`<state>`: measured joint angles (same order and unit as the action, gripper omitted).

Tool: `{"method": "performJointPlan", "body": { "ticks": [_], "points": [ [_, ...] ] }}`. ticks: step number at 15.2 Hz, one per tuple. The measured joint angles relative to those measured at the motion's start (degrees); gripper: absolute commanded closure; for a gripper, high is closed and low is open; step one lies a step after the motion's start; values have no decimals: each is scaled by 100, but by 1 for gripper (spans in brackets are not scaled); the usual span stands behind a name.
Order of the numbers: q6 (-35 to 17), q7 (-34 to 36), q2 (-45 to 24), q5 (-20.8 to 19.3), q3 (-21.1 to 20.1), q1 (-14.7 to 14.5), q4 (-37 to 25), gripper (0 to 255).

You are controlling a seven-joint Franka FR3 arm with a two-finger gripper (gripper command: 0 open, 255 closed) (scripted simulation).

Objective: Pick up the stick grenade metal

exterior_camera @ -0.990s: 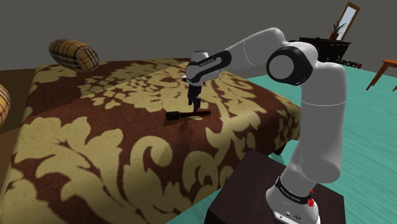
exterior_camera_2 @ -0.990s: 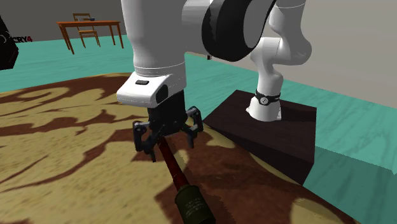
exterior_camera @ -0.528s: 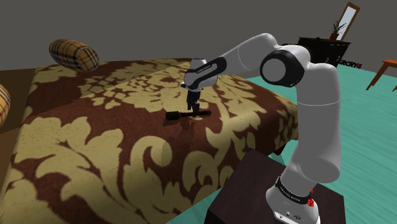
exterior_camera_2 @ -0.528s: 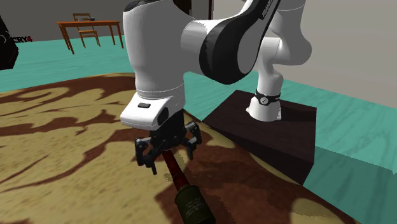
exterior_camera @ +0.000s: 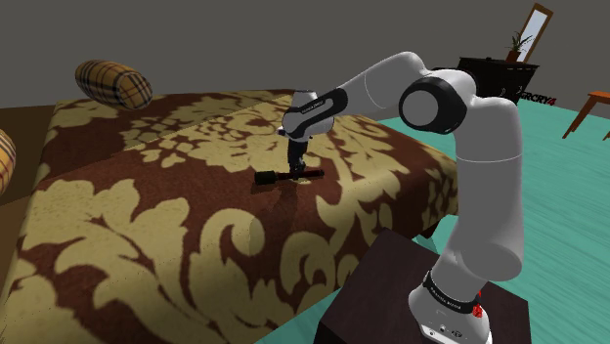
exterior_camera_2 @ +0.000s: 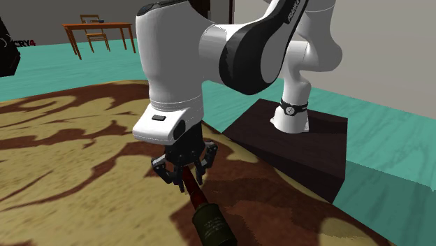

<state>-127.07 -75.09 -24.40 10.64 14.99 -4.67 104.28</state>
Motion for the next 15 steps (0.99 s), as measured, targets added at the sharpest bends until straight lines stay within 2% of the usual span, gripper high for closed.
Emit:
{"method": "performJointPlan", "body": {
  "ticks": [4, 15],
  "points": [
    [33, 7, 7, -6, 2, -2, -24, 255],
    [687, 127, 379, -161, 71, -43, -322, 255]
  ]
}}
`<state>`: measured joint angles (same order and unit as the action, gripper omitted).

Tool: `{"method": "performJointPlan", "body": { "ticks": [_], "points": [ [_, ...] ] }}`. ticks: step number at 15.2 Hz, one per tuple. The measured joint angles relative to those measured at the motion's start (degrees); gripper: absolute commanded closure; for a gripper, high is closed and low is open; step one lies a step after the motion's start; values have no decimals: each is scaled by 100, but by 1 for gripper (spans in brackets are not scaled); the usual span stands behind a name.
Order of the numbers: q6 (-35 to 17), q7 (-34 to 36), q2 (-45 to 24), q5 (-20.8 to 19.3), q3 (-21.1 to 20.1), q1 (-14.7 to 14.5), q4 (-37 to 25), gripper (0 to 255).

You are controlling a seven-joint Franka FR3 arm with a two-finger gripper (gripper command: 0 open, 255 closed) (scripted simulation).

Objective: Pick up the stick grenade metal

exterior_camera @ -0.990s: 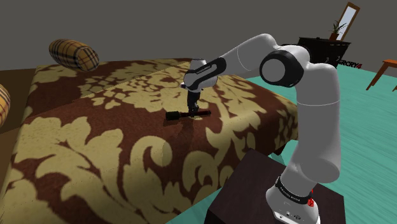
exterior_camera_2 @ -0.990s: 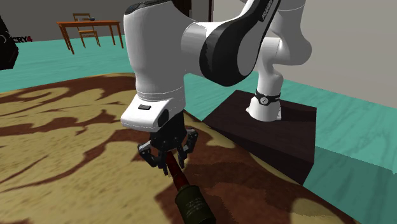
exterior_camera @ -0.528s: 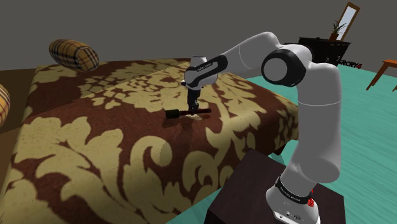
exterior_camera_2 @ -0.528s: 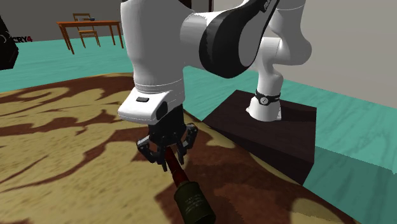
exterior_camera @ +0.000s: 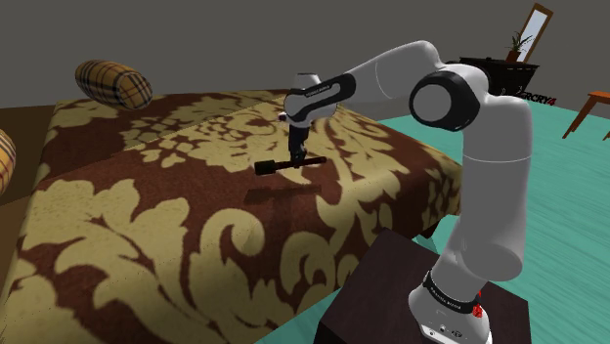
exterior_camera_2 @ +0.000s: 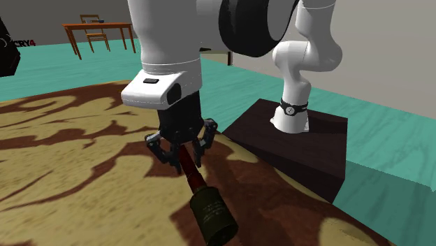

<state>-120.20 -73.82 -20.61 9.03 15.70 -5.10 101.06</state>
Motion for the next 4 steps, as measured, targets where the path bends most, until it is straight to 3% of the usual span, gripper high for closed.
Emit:
{"method": "performJointPlan", "body": {
  "ticks": [4],
  "points": [
    [232, 24, 119, -47, 23, -2, -117, 255]
  ]
}}
